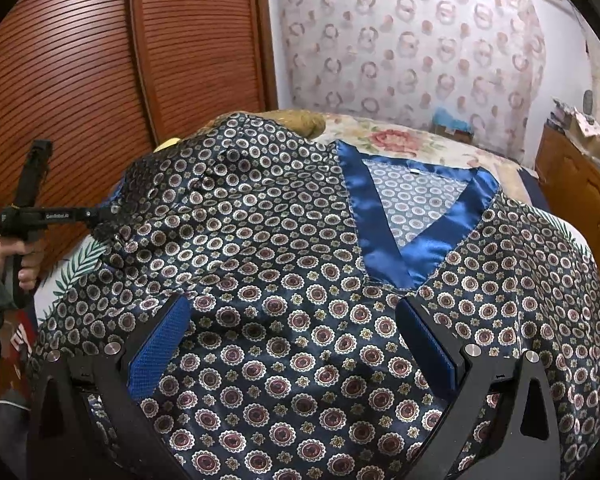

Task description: Fold small clothes

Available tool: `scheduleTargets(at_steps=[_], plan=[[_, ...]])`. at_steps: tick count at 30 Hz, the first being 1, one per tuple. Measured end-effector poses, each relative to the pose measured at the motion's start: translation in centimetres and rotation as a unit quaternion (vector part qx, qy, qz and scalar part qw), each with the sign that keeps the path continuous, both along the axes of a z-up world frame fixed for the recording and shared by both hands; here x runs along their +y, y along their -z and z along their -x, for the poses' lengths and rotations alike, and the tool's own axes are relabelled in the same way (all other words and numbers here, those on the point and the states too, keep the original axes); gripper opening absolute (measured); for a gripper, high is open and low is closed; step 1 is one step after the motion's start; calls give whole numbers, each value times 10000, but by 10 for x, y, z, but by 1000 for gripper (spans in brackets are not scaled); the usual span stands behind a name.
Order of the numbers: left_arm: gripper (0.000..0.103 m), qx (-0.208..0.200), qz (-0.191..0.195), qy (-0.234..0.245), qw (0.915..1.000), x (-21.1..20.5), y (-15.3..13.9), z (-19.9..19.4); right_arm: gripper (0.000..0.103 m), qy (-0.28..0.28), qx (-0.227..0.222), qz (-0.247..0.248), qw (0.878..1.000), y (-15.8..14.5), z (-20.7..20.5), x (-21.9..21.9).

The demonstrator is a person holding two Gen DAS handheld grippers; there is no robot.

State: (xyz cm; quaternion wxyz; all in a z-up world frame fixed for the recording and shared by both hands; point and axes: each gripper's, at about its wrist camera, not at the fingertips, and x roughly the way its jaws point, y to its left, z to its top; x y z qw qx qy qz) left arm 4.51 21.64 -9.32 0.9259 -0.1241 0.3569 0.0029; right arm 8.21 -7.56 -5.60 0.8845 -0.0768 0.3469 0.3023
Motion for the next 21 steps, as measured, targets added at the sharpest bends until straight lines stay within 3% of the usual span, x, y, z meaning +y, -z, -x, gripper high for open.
scheduleTargets(at_steps=[8, 16, 21], plan=[[0, -730, -194, 708, 9946, -53, -70, -18, 103, 215, -95, -66, 9997, -9, -3, -21], [0, -863, -385, 1618, 9823, -132, -98, -40, 103, 608, -172, -168, 9979, -17, -10, -55], [21, -843, -512, 1821, 9783, -159, -102, -35, 103, 771, -156, -217, 9967, -18, -10, -71]])
